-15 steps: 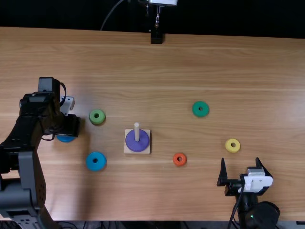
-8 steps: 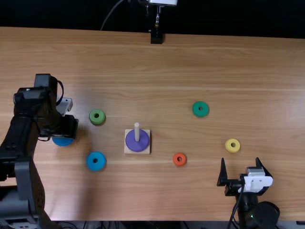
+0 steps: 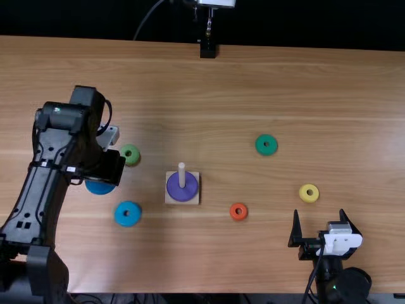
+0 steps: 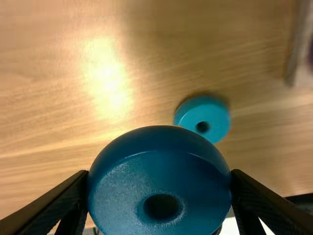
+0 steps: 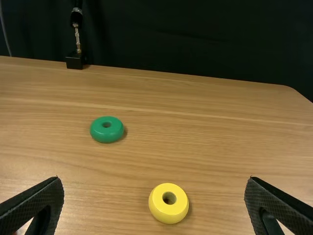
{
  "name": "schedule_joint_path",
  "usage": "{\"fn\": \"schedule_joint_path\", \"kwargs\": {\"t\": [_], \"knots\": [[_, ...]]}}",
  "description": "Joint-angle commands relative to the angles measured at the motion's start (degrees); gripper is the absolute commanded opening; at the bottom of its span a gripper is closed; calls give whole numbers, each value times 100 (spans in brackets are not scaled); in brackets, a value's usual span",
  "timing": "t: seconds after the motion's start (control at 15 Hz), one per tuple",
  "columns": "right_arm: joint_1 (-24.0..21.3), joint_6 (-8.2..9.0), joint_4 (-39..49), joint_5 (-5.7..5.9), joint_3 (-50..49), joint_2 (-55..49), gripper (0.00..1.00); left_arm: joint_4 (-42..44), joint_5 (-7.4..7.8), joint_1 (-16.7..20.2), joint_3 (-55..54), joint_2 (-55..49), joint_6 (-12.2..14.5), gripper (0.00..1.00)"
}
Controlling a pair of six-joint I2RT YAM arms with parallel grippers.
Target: Build the Hanoi tower: stack the rings onto the peg from bottom to top in this color order: purple, dark blue, light blue, dark green, light green, yellow, orange.
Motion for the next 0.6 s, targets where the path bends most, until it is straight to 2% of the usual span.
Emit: {"fn": "schedule_joint_path", "kwargs": {"t": [0.0,0.4,0.53], "knots": [[-49,2,-433,-60,-291,-71,100,-17,98,-227,410,-280,-424,6],[-49,2,-433,-60,-291,-71,100,-101,129,-1044,1491,-201,-1363,6],[-49,2,-433,-60,-291,-71,100,-101,129,-1308,1781,-105,-1521,6]]}}
